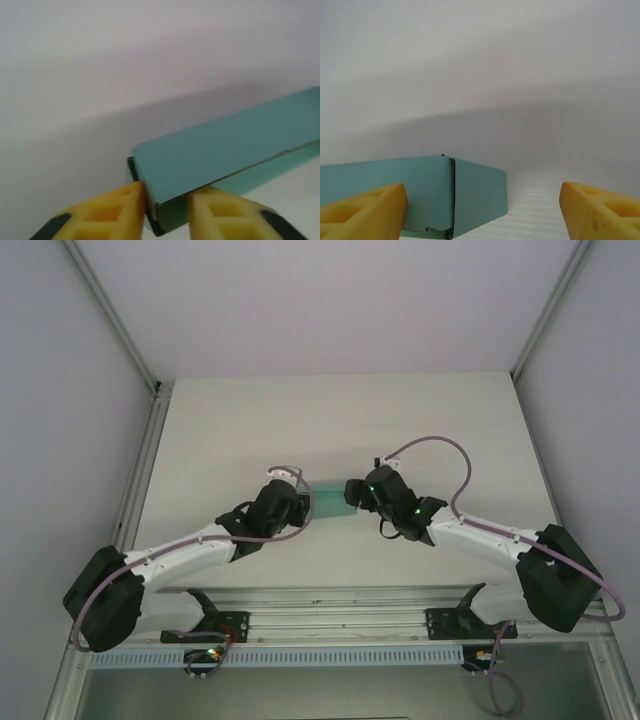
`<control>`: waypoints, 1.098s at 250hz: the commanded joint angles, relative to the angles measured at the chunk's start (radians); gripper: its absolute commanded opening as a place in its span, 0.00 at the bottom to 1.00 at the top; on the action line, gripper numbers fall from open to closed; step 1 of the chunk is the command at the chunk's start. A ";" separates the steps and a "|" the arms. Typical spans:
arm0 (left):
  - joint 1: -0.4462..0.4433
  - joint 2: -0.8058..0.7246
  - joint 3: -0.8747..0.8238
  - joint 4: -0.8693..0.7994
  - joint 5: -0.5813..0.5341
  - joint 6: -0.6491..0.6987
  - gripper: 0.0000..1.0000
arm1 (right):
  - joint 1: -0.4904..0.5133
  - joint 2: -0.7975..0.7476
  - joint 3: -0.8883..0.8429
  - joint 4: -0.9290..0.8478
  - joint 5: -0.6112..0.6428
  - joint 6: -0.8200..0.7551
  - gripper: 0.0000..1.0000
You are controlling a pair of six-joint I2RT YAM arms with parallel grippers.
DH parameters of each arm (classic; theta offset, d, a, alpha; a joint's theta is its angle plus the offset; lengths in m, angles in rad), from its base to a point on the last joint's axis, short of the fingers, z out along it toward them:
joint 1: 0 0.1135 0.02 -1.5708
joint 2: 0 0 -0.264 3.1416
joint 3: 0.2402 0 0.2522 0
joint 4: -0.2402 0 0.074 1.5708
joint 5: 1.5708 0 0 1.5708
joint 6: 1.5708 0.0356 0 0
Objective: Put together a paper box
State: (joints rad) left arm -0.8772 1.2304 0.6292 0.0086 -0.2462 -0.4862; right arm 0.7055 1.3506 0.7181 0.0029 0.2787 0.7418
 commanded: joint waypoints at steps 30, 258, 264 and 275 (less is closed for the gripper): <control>-0.014 -0.067 0.077 -0.300 0.134 0.103 0.54 | 0.002 0.065 -0.040 -0.123 -0.030 0.040 0.78; 0.419 0.107 -0.187 0.175 0.731 -0.218 0.33 | -0.041 0.163 -0.159 -0.008 -0.121 0.011 0.48; 0.426 0.113 -0.202 0.212 0.747 -0.234 0.33 | -0.047 0.168 -0.166 0.003 -0.133 0.010 0.48; 0.436 0.128 -0.218 0.257 0.776 -0.251 0.29 | -0.062 0.179 -0.176 0.028 -0.165 0.006 0.44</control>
State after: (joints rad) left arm -0.4744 1.2865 0.5137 0.2119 0.4885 -0.6743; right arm 0.6811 1.4357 0.6460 0.2413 0.1722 0.8013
